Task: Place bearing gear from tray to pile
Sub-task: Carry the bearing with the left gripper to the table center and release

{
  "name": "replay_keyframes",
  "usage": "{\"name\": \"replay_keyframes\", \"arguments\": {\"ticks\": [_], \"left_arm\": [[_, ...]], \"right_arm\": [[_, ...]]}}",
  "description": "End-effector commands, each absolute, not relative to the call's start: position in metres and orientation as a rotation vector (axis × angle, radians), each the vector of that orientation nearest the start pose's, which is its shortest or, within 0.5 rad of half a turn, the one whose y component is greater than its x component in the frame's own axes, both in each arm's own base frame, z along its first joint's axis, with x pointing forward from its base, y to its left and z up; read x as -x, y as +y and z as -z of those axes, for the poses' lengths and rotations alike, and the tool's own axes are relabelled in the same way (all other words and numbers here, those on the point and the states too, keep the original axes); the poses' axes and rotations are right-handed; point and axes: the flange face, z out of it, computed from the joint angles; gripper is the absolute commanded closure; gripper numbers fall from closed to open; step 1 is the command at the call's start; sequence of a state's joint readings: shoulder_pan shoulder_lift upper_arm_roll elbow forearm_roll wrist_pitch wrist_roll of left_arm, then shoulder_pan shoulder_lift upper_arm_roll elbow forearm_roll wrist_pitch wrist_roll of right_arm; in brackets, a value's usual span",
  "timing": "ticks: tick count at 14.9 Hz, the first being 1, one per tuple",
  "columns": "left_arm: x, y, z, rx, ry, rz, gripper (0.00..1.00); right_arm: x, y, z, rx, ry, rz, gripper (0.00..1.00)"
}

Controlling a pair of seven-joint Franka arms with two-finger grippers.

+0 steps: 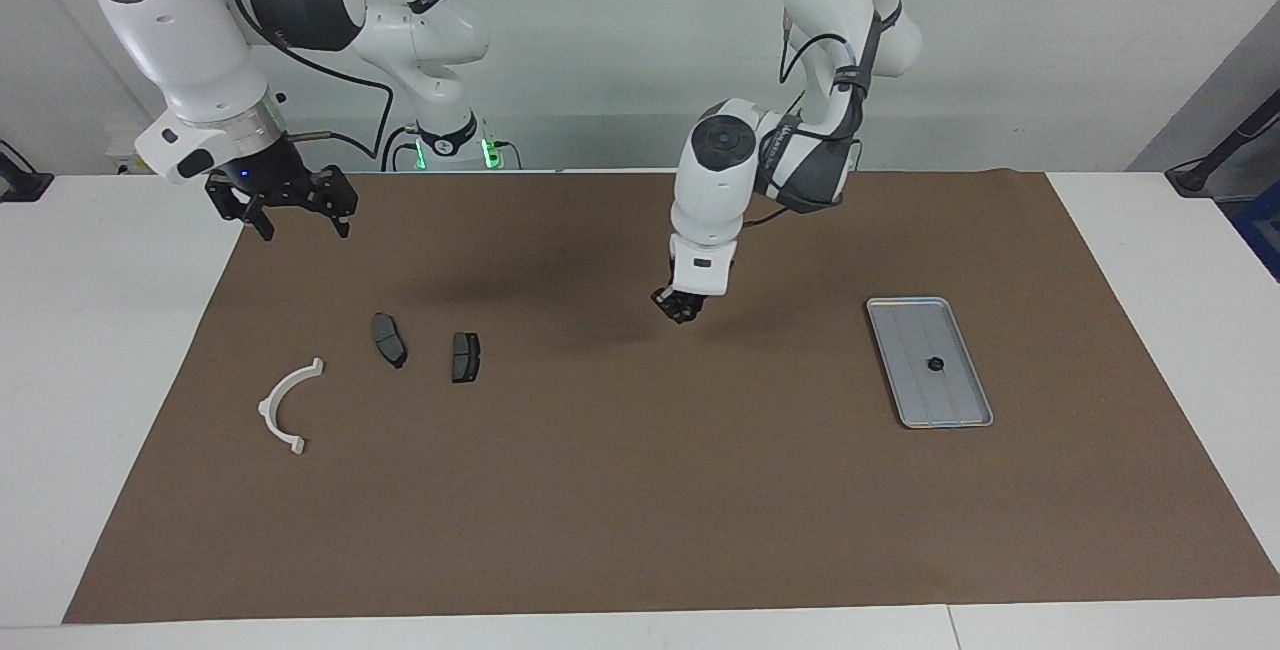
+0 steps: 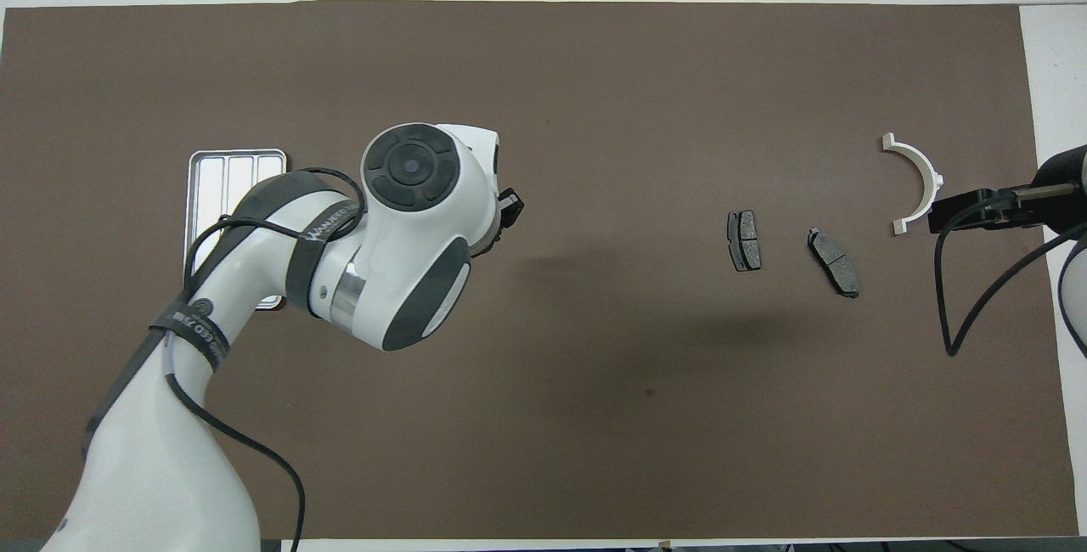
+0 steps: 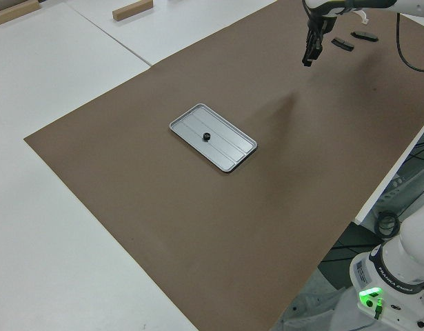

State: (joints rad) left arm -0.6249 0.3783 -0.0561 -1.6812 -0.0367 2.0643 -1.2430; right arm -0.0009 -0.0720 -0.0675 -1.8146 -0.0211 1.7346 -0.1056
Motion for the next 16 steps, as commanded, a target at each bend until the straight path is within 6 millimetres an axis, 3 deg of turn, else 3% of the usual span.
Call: {"name": "replay_keyframes", "arguments": {"ticks": [1, 6, 7, 9, 16], "left_arm": [[-0.527, -0.464, -0.368, 3.048, -0.977, -0.080, 0.73], [-0.524, -0.475, -0.360, 3.056, -1.021, -0.097, 0.73], [-0.520, -0.480, -0.353, 3.060, -1.017, -0.095, 0.73], [-0.517, -0.491, -0.319, 3.027, -1.017, -0.117, 0.73], [-0.519, -0.493, -0.314, 3.021, -1.024, -0.110, 0.72]], "right_arm": [[-0.529, -0.048, -0.562, 3.128, -0.081, 0.002, 0.00], [-0.530, -0.038, -0.565, 3.129, -0.078, 0.009, 0.00], [-0.530, -0.039, -0.565, 3.129, -0.078, 0.009, 0.00], [-0.531, -0.042, -0.566, 3.129, -0.073, 0.014, 0.00], [-0.533, -0.040, -0.566, 3.130, -0.073, 0.028, 0.00]]}}
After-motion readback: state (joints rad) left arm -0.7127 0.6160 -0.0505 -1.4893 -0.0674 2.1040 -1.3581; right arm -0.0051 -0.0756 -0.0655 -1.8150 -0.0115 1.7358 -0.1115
